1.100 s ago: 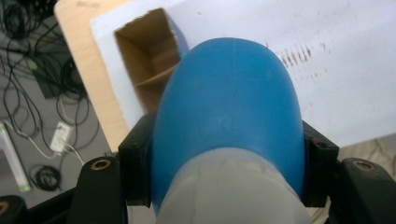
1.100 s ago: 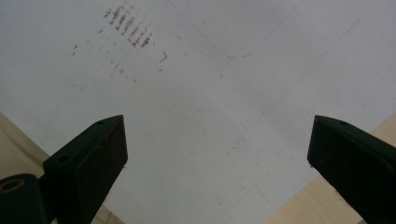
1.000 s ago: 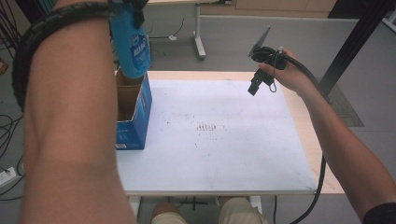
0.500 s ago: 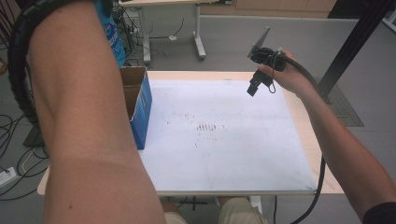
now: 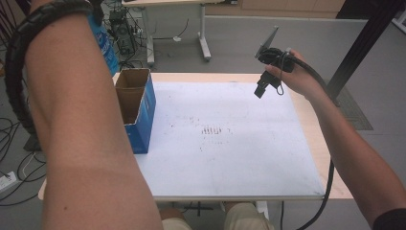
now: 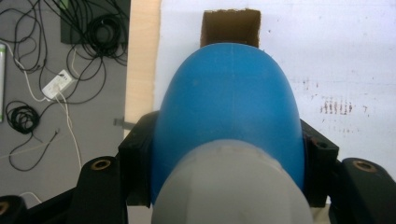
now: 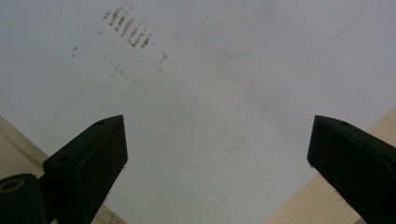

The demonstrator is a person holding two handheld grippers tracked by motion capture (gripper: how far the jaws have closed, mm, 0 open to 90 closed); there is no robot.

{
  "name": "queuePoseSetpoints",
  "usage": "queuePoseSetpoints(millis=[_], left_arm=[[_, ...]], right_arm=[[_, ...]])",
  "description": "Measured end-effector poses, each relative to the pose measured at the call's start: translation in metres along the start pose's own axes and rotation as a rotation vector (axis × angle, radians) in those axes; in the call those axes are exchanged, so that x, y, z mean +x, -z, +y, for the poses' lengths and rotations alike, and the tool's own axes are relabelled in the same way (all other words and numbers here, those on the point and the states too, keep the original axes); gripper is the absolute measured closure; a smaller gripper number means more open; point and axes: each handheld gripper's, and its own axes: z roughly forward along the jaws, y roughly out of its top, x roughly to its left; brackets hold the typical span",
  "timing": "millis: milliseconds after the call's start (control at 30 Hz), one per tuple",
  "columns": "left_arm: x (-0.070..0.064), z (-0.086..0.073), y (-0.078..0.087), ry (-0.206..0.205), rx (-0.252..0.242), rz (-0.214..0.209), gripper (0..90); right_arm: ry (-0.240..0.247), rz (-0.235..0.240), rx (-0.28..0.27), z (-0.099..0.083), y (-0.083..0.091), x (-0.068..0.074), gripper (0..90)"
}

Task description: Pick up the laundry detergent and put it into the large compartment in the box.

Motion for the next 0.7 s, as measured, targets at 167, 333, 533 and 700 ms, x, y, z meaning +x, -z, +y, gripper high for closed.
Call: queuePoseSetpoints(millis=[167, 333, 533, 700], left_arm=[[0.002, 0.001, -0.01, 0.001, 0.008, -0.001, 37.4], [0.003, 0.001, -0.021, 0.002, 0.009, 0.007, 37.4], [0.006, 0.001, -0.038, 0.005, 0.021, -0.001, 37.4], [0.007, 0.002, -0.054, 0.009, 0.032, -0.006, 37.4]], right_arm=[[0.0, -0.001, 0.001, 0.0, 0.0, 0.0, 5.0], [0.002, -0.001, 0.001, 0.0, 0.0, 0.0, 5.0], [0.004, 0.0, 0.007, 0.002, -0.002, 0.002, 5.0], [0.01, 0.0, 0.006, 0.003, -0.002, 0.002, 5.0]])
